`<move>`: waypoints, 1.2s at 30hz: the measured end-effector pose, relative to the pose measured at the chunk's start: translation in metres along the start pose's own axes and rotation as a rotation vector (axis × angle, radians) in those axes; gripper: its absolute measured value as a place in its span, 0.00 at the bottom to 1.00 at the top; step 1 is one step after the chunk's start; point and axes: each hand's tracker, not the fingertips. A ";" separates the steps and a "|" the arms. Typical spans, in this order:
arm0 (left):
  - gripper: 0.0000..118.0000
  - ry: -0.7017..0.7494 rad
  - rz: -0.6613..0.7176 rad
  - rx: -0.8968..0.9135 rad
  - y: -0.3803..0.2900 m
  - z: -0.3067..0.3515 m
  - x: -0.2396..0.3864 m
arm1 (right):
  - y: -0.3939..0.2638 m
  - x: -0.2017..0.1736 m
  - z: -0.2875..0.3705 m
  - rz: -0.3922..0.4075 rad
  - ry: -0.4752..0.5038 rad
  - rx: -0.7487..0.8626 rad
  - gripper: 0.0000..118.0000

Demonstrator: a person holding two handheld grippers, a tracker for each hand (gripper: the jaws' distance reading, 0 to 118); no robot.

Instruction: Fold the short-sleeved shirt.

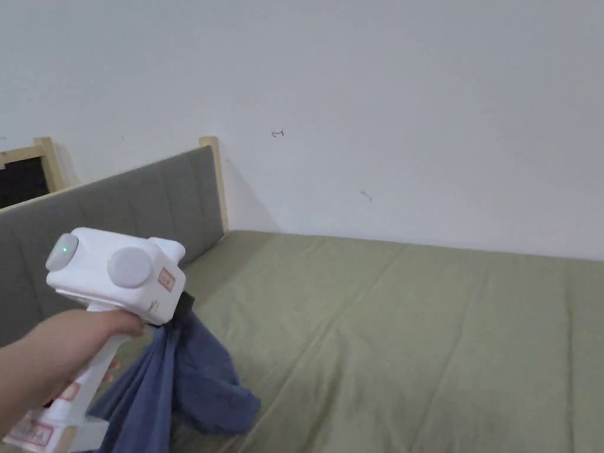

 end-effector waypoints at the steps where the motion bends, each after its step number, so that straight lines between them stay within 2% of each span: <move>1: 0.00 -0.013 0.005 0.034 0.017 0.013 0.004 | 0.001 0.004 0.005 -0.009 -0.002 0.007 0.00; 5: 0.00 -0.212 -0.035 0.102 0.065 0.076 0.055 | 0.005 0.020 0.026 -0.040 -0.020 0.035 0.00; 8: 0.00 -0.256 -0.130 0.179 0.077 0.118 0.120 | 0.005 0.034 0.040 -0.064 -0.035 0.052 0.00; 11: 0.00 -0.449 -0.215 0.171 0.078 0.128 0.177 | 0.005 0.049 0.051 -0.091 -0.062 0.066 0.00; 15: 0.00 -0.592 -0.285 0.095 0.060 0.112 0.257 | 0.005 0.070 0.063 -0.123 -0.094 0.073 0.00; 19: 0.00 -0.718 -0.318 0.008 0.016 0.052 0.332 | 0.001 0.089 0.073 -0.118 -0.140 0.076 0.00; 22: 0.00 -0.729 -0.293 -0.124 -0.031 -0.012 0.380 | -0.005 0.102 0.074 -0.112 -0.184 0.058 0.00; 25: 0.00 -0.632 -0.312 -0.259 -0.081 -0.075 0.416 | -0.015 0.115 0.073 -0.125 -0.217 0.018 0.00; 27: 0.00 -0.564 -0.288 -0.349 -0.111 -0.112 0.425 | -0.026 0.121 0.068 -0.129 -0.239 -0.024 0.00; 29: 0.06 -0.490 -0.277 -0.390 -0.131 -0.134 0.425 | -0.039 0.124 0.061 -0.133 -0.263 -0.081 0.00; 31: 0.09 -0.513 -0.260 -0.354 -0.136 -0.140 0.417 | -0.047 0.125 0.055 -0.158 -0.265 -0.128 0.00; 34: 0.73 -0.575 -0.190 -0.282 -0.126 -0.129 0.389 | -0.049 0.124 0.053 -0.178 -0.248 -0.131 0.00; 35: 0.91 -0.599 -0.162 -0.238 -0.124 -0.114 0.378 | -0.048 0.122 0.053 -0.175 -0.247 -0.129 0.00; 36: 0.94 -0.619 -0.145 -0.189 -0.121 -0.101 0.365 | -0.044 0.120 0.052 -0.166 -0.245 -0.125 0.00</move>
